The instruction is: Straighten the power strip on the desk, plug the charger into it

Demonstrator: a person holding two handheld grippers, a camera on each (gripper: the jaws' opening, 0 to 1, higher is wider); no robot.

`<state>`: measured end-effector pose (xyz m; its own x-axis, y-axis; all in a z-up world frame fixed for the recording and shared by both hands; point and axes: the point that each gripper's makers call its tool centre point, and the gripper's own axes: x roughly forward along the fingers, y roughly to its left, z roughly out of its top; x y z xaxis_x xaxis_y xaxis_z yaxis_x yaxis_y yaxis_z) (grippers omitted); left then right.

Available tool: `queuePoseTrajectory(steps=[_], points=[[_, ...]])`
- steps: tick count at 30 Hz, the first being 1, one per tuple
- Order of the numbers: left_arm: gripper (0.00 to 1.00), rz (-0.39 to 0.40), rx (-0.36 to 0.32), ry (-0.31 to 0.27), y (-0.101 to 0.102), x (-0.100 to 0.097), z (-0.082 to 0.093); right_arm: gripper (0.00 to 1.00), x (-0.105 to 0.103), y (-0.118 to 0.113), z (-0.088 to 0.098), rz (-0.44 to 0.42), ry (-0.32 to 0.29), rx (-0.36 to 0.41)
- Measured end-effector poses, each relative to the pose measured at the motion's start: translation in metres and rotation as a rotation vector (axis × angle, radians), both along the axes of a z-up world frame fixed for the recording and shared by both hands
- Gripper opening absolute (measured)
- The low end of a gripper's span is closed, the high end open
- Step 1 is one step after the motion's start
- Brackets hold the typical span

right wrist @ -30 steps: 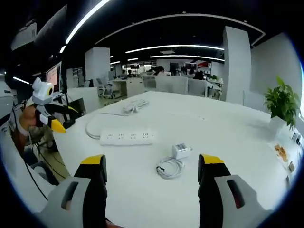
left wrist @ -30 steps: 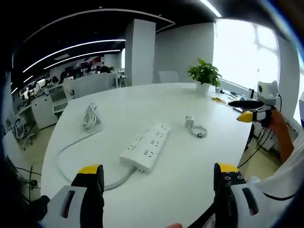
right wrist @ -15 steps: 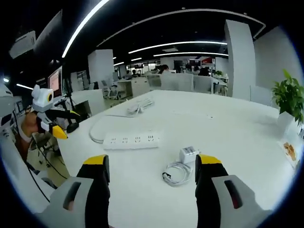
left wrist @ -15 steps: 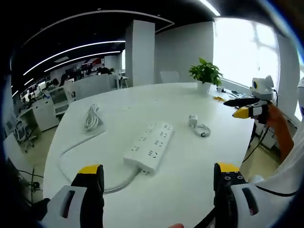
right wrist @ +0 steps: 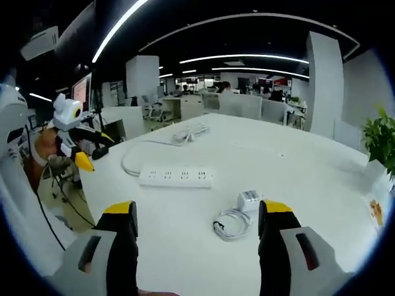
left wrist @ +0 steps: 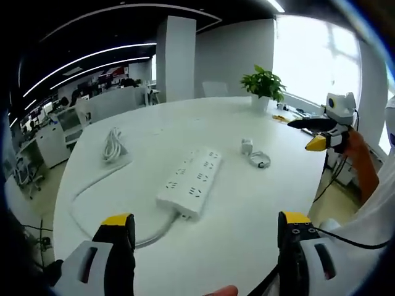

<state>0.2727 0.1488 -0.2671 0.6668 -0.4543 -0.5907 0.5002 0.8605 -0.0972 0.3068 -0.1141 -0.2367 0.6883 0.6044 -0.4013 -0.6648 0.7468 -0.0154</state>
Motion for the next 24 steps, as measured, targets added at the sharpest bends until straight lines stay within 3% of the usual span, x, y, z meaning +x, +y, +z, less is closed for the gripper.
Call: queuePoseTrajectory(steps=[4,7,10,14,24], points=[[0.96,0.001,0.015,0.012,0.003,0.0,-0.003,0.78,-0.001,0.001,-0.003,0.021,0.005,-0.007],[0.96,0.013,0.014,0.015,0.008,0.002,-0.004,0.86,0.003,0.003,-0.005,0.017,0.022,0.012],[0.96,0.021,0.008,0.019,0.01,0.004,-0.005,0.81,0.007,0.006,-0.005,0.012,0.035,0.025],[0.96,0.032,0.027,0.01,0.014,0.007,-0.006,0.81,0.012,0.002,-0.012,-0.019,0.05,-0.028],[0.95,-0.013,0.036,-0.034,0.006,0.012,-0.004,0.79,0.006,0.007,0.002,-0.022,0.027,-0.003]])
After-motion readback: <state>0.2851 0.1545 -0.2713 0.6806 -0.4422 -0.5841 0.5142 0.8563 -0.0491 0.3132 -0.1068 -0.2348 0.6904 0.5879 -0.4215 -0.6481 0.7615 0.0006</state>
